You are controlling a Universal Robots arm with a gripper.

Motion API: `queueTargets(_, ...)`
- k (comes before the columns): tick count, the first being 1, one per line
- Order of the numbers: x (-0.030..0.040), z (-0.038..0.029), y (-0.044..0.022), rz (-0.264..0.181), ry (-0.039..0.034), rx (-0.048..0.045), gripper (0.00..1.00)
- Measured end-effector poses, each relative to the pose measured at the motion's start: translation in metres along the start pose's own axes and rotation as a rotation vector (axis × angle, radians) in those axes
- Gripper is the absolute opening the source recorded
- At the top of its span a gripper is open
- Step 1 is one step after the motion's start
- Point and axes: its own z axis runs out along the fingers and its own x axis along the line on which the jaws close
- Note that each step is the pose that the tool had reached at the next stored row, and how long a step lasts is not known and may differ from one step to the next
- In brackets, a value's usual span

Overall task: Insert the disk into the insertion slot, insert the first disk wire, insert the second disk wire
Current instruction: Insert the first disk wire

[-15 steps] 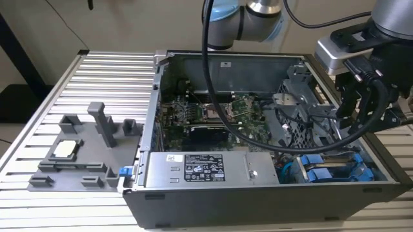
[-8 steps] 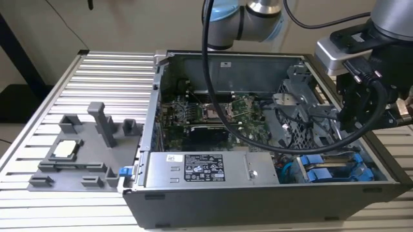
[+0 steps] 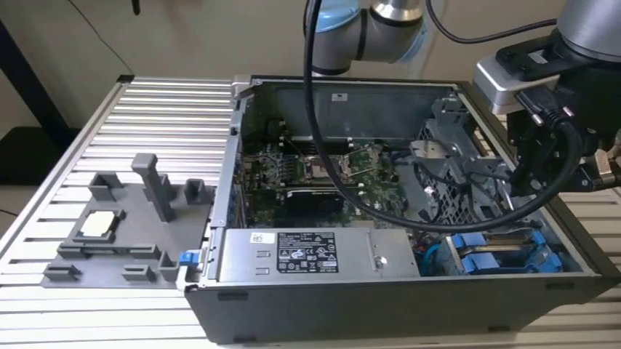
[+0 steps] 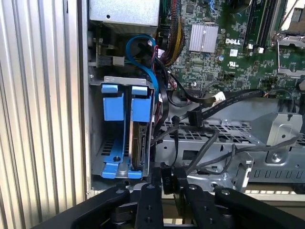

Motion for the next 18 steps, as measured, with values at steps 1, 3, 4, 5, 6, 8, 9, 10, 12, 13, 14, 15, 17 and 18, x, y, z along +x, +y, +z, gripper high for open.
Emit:
queueTargets(1, 0.0, 0.0, 0.0, 0.0, 0.0, 0.0, 0.26)
queueTargets(3, 0.0, 0.0, 0.0, 0.0, -0.0001, 0.0, 0.19)
queueTargets(4, 0.0, 0.0001, 0.0, 0.0, -0.0001, 0.0, 0.19)
queueTargets(5, 0.0, 0.0, 0.0, 0.0, 0.0, 0.0, 0.19)
queueTargets(6, 0.0, 0.0001, 0.0, 0.0, -0.0001, 0.0, 0.19)
queueTargets(8, 0.0, 0.0002, -0.0001, 0.0, 0.0, -0.0004, 0.19)
queueTargets(9, 0.0001, 0.0005, -0.0006, 0.0, -0.0001, -0.0019, 0.19)
queueTargets(10, 0.0002, 0.0009, -0.0016, 0.001, 0.0, -0.0064, 0.19)
queueTargets(12, 0.0005, 0.0018, -0.0052, 0.002, 0.0009, -0.023, 0.19)
queueTargets(13, 0.0007, 0.0026, -0.0075, 0.002, 0.0008, -0.034, 0.19)
queueTargets(14, 0.001, 0.0033, -0.0101, 0.003, 0.0008, -0.0455, 0.19)
queueTargets(15, 0.0012, 0.004, -0.0125, 0.004, 0.0006, -0.0552, 0.19)
queueTargets(17, 0.0019, 0.0057, -0.0172, 0.005, -0.0004, -0.0745, 0.19)
queueTargets(18, 0.0023, 0.0064, -0.0192, 0.006, -0.0009, -0.0836, 0.19)
